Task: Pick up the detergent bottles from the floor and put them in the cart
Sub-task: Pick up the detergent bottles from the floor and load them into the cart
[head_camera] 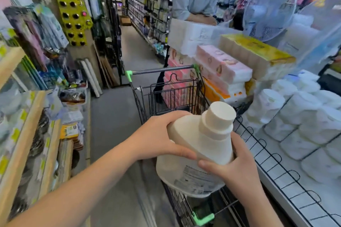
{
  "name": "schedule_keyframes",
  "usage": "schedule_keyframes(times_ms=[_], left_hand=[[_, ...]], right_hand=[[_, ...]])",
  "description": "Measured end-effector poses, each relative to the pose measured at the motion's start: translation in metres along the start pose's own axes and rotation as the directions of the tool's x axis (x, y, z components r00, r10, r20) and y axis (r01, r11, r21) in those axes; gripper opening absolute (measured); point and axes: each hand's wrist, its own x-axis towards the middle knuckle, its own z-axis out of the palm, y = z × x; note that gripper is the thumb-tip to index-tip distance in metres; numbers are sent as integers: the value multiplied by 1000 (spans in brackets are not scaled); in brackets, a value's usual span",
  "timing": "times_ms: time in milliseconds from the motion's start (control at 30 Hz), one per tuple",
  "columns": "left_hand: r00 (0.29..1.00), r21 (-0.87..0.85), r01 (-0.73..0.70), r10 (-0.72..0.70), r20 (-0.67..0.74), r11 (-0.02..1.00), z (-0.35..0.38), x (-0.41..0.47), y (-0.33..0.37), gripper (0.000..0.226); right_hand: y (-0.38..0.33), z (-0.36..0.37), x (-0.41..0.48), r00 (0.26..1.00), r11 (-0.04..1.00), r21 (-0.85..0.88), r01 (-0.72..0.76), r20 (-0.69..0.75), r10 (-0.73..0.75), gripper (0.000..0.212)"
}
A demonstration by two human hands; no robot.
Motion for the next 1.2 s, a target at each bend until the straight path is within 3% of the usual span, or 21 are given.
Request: schedule_keyframes(times_ms=[300, 533, 900, 1200], left_hand=[[996, -18, -11, 12, 87, 1000, -20, 74, -50, 81], [976, 5, -46, 44, 213, 999, -21, 161, -78, 82], [906, -10, -71, 69, 417, 997, 22, 261, -117, 87], [792, -1, -66, 53, 608, 998, 87, 307, -157, 93]], right_hand=[[17, 28, 62, 996, 997, -20, -78, -33, 77, 94], [52, 37, 112, 968, 982, 10, -186, -168, 185, 100], [120, 39, 153, 890, 939, 48, -340, -307, 338, 131], [160, 44, 144, 801, 870, 16, -493, -384, 460, 92]])
